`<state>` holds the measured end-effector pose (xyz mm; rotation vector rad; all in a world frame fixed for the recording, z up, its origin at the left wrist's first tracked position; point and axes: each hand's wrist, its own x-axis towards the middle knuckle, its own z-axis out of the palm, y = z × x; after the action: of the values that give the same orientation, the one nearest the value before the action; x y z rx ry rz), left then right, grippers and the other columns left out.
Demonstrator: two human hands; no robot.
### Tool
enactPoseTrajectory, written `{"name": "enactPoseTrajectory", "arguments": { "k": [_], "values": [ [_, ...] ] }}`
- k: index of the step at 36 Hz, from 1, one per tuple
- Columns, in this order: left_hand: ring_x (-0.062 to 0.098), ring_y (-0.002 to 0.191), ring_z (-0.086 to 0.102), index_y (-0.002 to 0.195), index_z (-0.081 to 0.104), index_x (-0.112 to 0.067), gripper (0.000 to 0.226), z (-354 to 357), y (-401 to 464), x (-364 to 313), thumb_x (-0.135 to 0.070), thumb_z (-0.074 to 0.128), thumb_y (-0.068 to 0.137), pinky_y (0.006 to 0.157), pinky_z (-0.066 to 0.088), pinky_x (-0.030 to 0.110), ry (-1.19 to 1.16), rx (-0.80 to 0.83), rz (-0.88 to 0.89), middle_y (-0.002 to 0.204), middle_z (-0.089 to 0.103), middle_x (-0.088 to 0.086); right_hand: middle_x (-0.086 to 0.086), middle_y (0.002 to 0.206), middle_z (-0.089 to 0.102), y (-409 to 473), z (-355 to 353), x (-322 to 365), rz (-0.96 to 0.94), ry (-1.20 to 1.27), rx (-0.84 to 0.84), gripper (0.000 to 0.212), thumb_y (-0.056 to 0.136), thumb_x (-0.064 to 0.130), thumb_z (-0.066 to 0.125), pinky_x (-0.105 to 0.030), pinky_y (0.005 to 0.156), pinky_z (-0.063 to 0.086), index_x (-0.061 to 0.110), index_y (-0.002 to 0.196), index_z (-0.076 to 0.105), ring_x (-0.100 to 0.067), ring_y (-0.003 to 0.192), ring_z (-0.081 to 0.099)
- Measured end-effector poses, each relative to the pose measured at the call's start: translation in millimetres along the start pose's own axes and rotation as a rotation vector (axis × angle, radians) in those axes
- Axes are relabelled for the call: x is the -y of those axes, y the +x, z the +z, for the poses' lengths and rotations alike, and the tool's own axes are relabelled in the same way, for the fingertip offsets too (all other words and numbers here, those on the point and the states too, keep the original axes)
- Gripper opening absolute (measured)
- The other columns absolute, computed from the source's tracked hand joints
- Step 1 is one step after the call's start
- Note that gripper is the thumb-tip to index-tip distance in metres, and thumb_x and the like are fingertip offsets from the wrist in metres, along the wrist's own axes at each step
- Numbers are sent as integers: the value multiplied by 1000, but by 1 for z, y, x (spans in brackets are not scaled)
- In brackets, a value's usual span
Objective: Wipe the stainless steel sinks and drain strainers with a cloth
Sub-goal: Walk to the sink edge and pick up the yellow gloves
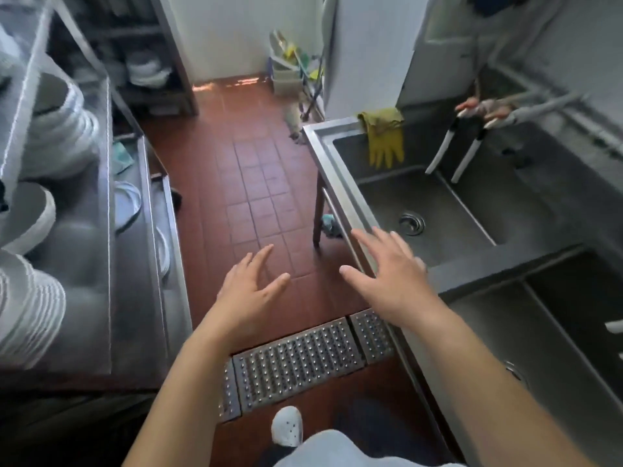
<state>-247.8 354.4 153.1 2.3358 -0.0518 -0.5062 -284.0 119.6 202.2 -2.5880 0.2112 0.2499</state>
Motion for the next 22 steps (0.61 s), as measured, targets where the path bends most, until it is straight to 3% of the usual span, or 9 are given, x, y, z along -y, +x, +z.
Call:
{"name": "enactPoseTrajectory", "arguments": {
  "k": [3, 8, 15, 18, 22],
  "values": [
    [20, 151, 16, 153, 25, -38, 69, -17, 59, -20, -48, 57, 93, 122, 17, 43, 1, 11, 50, 163, 23, 1, 10, 163, 21, 48, -18, 5, 45, 19, -48, 65, 90, 58, 53, -50, 118, 14, 45, 149, 30, -16, 152, 8],
    [18, 152, 6, 151, 22, -47, 71, -24, 149, -46, -53, 59, 91, 123, 14, 46, 16, 130, 87, 165, 14, -4, 6, 163, 24, 135, -34, -18, 187, 76, -42, 65, 89, 54, 59, -48, 121, 18, 42, 148, 36, -19, 151, 13],
    [7, 150, 12, 150, 25, -47, 68, -22, 271, -81, -47, 61, 93, 123, 16, 42, -55, 252, 59, 162, 21, -13, 2, 161, 29, 279, -38, -73, 280, 248, -52, 63, 88, 48, 64, -44, 121, 20, 38, 147, 41, -22, 150, 19],
    [18, 152, 9, 151, 21, -48, 70, -27, 326, -101, -52, 58, 93, 123, 14, 44, 137, 302, 15, 164, 17, -6, 2, 160, 30, 339, -50, -97, 345, 274, -58, 64, 87, 50, 64, -43, 118, 25, 36, 146, 42, -22, 148, 23],
    [25, 152, 8, 154, 18, -44, 71, -34, 400, -131, -54, 54, 94, 122, 14, 44, 372, 256, -8, 165, 14, -1, 1, 159, 32, 417, -75, -125, 403, 190, -51, 67, 88, 51, 62, -50, 115, 30, 31, 148, 39, -26, 145, 28]
  ]
}}
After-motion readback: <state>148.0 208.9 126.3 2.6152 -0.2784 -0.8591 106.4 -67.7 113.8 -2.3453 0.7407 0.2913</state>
